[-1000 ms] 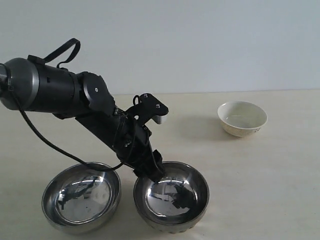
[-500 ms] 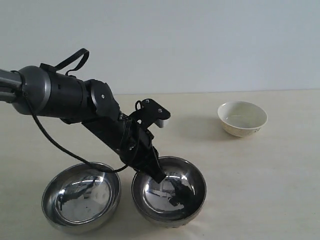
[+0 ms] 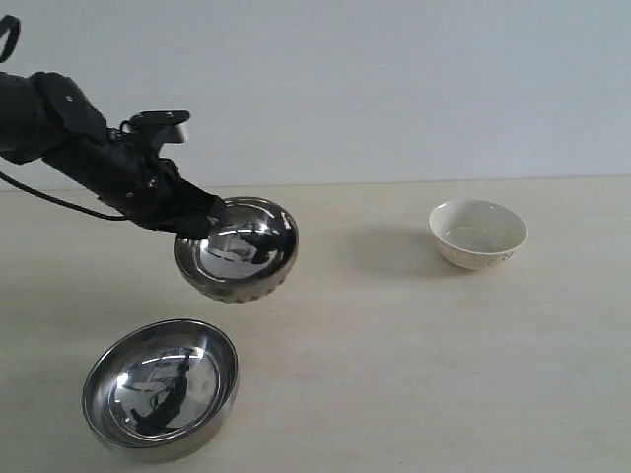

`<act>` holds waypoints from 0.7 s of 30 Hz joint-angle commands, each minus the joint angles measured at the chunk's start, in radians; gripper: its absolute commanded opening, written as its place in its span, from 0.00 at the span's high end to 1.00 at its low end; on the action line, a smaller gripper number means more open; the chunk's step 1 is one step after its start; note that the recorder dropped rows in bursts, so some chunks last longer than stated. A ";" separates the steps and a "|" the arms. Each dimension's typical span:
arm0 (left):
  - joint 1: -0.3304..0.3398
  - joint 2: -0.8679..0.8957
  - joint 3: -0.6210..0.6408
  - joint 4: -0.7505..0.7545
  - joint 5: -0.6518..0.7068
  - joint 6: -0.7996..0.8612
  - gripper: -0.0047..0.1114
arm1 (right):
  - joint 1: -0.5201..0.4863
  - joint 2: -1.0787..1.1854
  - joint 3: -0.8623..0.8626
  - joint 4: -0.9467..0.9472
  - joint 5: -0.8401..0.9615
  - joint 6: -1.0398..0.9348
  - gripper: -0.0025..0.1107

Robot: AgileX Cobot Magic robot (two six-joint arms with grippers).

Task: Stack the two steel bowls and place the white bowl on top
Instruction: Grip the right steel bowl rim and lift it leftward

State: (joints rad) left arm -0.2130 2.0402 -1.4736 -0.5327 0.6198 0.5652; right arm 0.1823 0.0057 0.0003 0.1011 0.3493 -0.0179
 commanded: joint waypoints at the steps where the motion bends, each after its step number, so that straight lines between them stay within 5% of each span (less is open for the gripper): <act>1: 0.075 -0.009 -0.007 -0.048 -0.018 -0.047 0.93 | -0.004 -0.006 0.000 -0.007 -0.008 -0.002 0.98; 21: 0.114 0.112 -0.007 -0.053 -0.027 -0.073 0.93 | -0.004 -0.006 0.000 -0.007 -0.008 -0.002 0.98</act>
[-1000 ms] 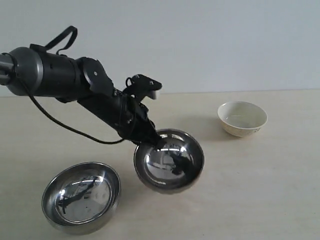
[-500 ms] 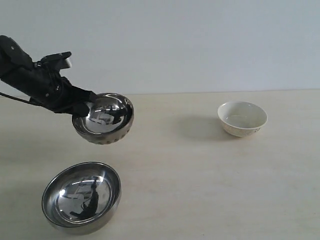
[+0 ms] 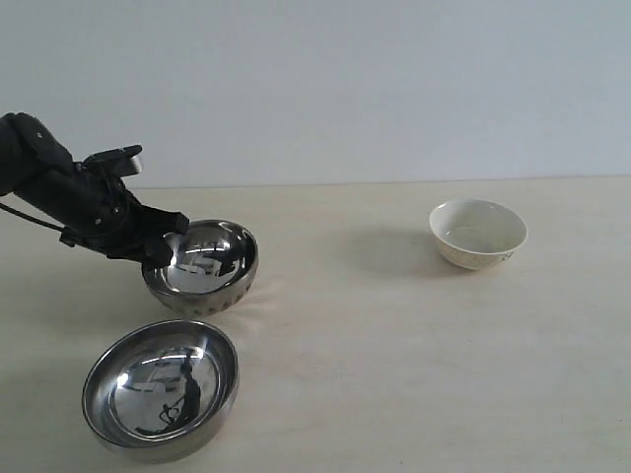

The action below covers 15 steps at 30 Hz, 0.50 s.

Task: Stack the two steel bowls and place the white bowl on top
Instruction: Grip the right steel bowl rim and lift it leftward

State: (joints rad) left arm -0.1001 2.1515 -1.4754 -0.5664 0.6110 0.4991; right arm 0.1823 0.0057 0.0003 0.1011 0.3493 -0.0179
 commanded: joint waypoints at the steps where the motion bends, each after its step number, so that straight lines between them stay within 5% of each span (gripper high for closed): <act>1: 0.001 0.000 -0.005 -0.016 -0.018 -0.007 0.93 | -0.004 -0.006 0.000 -0.007 -0.008 -0.002 0.98; 9: 0.001 0.000 -0.005 -0.013 -0.018 -0.007 0.91 | -0.004 -0.006 0.000 -0.007 -0.008 -0.002 0.98; 15: 0.001 0.000 -0.005 -0.013 -0.020 -0.009 0.53 | -0.004 -0.006 0.000 -0.007 -0.008 -0.002 0.98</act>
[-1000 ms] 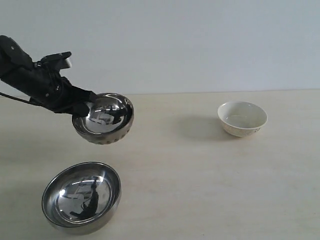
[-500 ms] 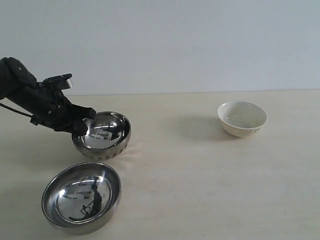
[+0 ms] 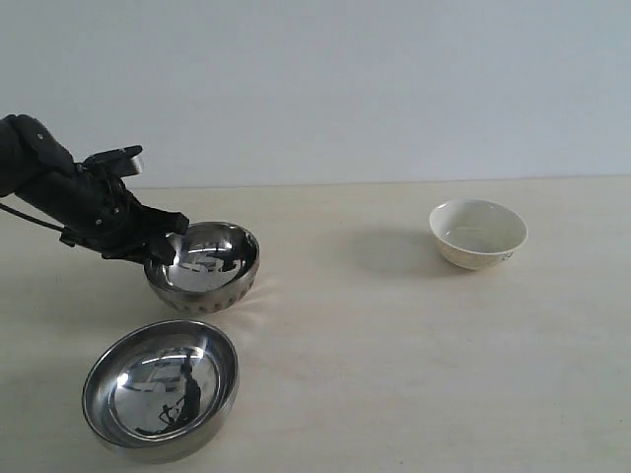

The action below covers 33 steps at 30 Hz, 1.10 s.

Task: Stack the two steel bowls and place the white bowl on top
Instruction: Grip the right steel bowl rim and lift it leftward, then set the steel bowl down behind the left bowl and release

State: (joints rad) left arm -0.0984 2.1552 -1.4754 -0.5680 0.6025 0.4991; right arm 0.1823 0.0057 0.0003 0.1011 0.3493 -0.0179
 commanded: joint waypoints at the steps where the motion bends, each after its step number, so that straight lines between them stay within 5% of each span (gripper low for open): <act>1: 0.000 -0.003 -0.005 -0.012 -0.011 -0.014 0.50 | -0.004 -0.006 0.000 -0.007 -0.008 -0.002 0.98; 18: 0.089 -0.260 -0.020 0.140 0.422 -0.129 0.48 | -0.004 -0.006 0.000 -0.007 -0.008 -0.002 0.98; 26: 0.089 -0.377 0.195 0.138 0.407 -0.081 0.48 | -0.004 -0.006 0.000 -0.007 -0.008 -0.002 0.98; 33: 0.089 -0.386 0.397 0.072 0.260 -0.024 0.48 | -0.004 -0.006 0.000 -0.007 -0.008 -0.002 0.98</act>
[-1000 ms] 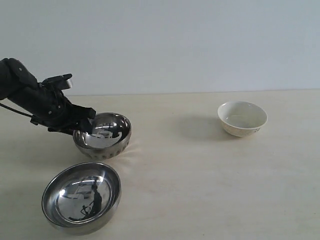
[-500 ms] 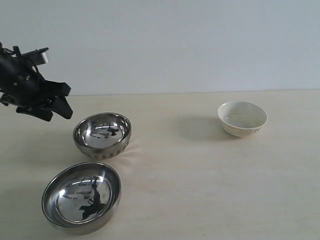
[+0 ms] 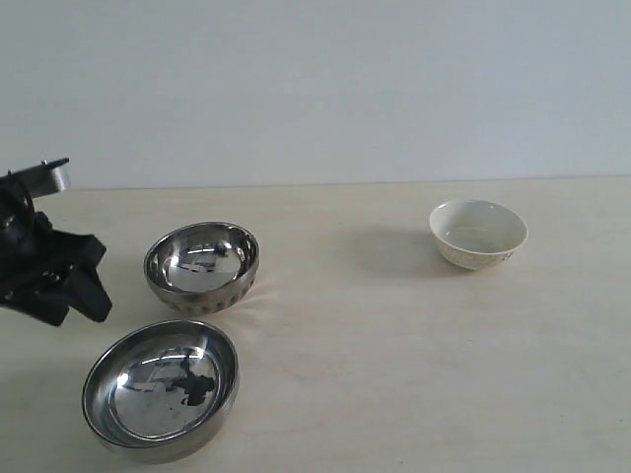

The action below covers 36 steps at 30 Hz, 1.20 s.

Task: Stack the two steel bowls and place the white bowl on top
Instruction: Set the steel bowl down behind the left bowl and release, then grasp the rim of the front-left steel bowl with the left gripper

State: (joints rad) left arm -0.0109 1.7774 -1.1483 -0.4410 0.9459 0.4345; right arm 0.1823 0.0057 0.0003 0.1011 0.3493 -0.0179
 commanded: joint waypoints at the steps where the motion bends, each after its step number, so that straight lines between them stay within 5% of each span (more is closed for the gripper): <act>1: 0.002 -0.008 0.085 -0.079 -0.089 0.054 0.48 | -0.004 -0.006 0.000 -0.007 -0.008 -0.002 0.98; 16: -0.002 -0.008 0.235 -0.180 -0.194 0.112 0.51 | -0.004 -0.006 0.000 -0.007 -0.008 -0.002 0.98; 24: -0.081 0.051 0.250 -0.180 -0.240 0.112 0.71 | -0.004 -0.006 0.000 -0.007 -0.008 -0.002 0.98; 29: -0.105 0.070 0.250 -0.197 -0.259 0.121 0.93 | -0.004 -0.006 0.000 -0.007 -0.008 -0.002 0.98; 36: -0.144 0.043 0.157 -0.278 -0.085 0.152 0.93 | -0.004 -0.006 0.000 -0.007 -0.008 -0.002 0.98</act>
State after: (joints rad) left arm -0.1216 1.8459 -0.9561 -0.6610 0.8222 0.5705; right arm 0.1823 0.0057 0.0003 0.1011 0.3493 -0.0179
